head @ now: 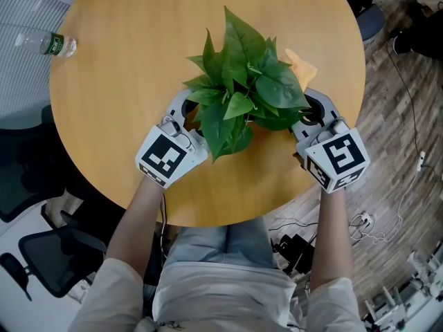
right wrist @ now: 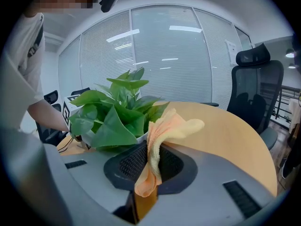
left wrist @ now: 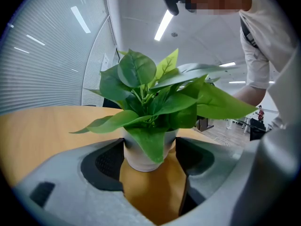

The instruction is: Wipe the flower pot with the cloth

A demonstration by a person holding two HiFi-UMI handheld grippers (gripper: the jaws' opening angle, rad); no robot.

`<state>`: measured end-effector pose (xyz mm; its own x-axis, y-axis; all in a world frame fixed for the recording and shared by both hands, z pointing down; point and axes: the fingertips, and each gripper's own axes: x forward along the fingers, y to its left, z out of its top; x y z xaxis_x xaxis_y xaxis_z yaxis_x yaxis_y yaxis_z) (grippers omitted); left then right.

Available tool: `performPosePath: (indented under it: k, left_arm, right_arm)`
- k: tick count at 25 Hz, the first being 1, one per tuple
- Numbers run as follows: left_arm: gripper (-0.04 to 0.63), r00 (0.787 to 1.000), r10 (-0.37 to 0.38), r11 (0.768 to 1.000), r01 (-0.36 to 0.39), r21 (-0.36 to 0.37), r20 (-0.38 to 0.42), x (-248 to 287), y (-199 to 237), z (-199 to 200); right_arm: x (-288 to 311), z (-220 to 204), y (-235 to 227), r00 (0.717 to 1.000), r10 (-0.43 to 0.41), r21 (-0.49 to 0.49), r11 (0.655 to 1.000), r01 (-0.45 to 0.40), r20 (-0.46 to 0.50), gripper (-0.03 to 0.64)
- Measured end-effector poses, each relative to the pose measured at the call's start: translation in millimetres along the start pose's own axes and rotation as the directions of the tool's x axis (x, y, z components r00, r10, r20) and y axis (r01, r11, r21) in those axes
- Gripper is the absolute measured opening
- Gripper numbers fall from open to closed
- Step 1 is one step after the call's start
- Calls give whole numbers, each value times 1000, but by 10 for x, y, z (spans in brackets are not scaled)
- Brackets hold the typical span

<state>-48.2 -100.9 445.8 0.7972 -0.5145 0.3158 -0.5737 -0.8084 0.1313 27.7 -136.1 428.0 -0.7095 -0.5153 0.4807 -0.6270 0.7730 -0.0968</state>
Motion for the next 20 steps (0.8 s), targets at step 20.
performPosePath:
  k: [20]
  left_arm:
    - [348, 995, 98, 995, -98, -27, -20, 38, -15, -37]
  right_arm:
    - [-105, -171, 157, 1000, 8, -5, 1000, -8, -23, 49]
